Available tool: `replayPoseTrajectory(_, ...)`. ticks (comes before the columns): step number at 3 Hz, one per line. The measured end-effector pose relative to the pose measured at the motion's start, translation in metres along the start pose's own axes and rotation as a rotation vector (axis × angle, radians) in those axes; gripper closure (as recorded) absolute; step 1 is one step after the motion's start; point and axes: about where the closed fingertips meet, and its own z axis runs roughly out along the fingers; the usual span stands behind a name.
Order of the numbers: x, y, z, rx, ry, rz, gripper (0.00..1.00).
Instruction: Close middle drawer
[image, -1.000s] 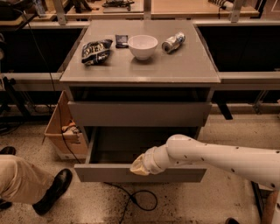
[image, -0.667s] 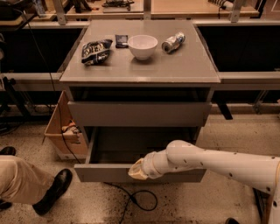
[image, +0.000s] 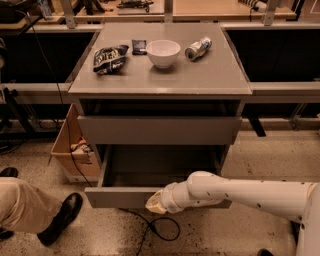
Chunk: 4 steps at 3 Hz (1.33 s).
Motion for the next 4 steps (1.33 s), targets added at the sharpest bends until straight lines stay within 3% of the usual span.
replayPoseTrajectory(2, 0.011, -0.021, 0.009, 0.122, 0.092, 0.051, 1.0)
replayPoseTrajectory(4, 0.018, -0.053, 0.015, 0.199, 0.097, 0.107, 1.0)
